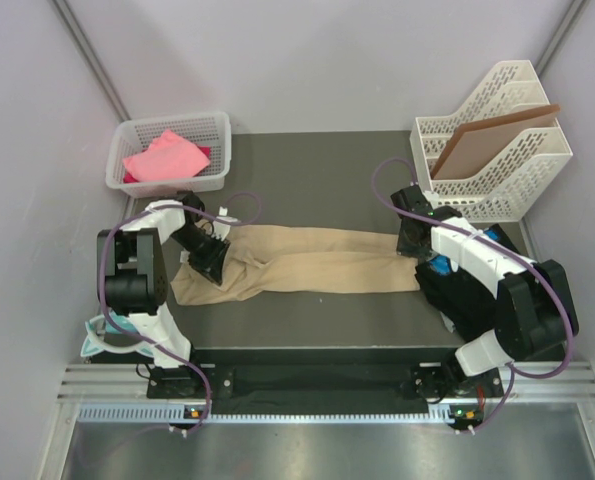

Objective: Fold and stack the t-shirts
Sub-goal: Fold the other side of the tshirt into a rectangle

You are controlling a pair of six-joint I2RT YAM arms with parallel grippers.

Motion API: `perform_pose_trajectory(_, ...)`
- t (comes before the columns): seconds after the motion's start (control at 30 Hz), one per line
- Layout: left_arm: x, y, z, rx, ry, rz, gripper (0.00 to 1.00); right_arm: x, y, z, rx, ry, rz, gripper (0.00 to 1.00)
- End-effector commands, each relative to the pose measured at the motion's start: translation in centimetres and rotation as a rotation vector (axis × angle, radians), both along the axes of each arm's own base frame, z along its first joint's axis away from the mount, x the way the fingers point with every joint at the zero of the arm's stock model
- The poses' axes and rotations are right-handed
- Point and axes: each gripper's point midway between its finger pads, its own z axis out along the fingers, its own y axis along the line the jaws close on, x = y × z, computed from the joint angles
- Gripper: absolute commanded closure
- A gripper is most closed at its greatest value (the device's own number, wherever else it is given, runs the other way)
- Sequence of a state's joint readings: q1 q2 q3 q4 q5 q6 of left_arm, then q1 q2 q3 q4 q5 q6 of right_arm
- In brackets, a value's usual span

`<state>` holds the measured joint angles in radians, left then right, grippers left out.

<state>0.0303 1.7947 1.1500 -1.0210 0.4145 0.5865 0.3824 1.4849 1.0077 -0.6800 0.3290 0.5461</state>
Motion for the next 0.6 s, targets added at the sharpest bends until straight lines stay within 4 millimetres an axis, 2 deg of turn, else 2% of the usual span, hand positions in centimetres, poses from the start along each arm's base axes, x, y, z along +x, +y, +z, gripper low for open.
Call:
perform_pose_trajectory(0.0,-0.4,-0.5,0.9,-0.033,-0.021,-0.023,0.76,1.0,-0.1,1.7,0.010,-0.071,-0.021,1.00)
perform_pose_trajectory(0.17,-0.6,-0.5,0.5,-0.032,-0.011,-0.022,0.78,1.1,0.0,2.0,0.011,-0.074,-0.020,1.00)
perform_pose_trajectory(0.3,-0.7,-0.7,1.0,-0.043,-0.006,-0.019,0.91,1.2,0.0,2.3,0.008,-0.081,-0.019,1.00)
perform_pose_trajectory(0.33,-0.3,-0.7,1.4,-0.042,-0.017,-0.021,0.98,1.2,-0.1,2.3,0.007,-0.081,-0.018,1.00)
perform_pose_trajectory(0.4,-0.1,-0.6,2.6,-0.038,-0.032,-0.023,1.00,1.3,-0.1,2.6,0.005,-0.084,-0.018,1.00)
perform_pose_trajectory(0.43,0.8,-0.5,3.7,-0.030,-0.066,-0.020,1.00,1.4,-0.1,2.7,0.003,-0.087,-0.020,1.00)
perform_pose_trajectory(0.5,1.5,-0.3,6.0,-0.020,-0.123,-0.022,1.00,1.5,-0.2,3.2,0.000,-0.094,-0.021,1.00)
perform_pose_trajectory(0.57,2.6,0.0,9.4,0.005,-0.203,-0.019,1.00,1.5,-0.2,3.5,0.003,-0.097,-0.020,1.00)
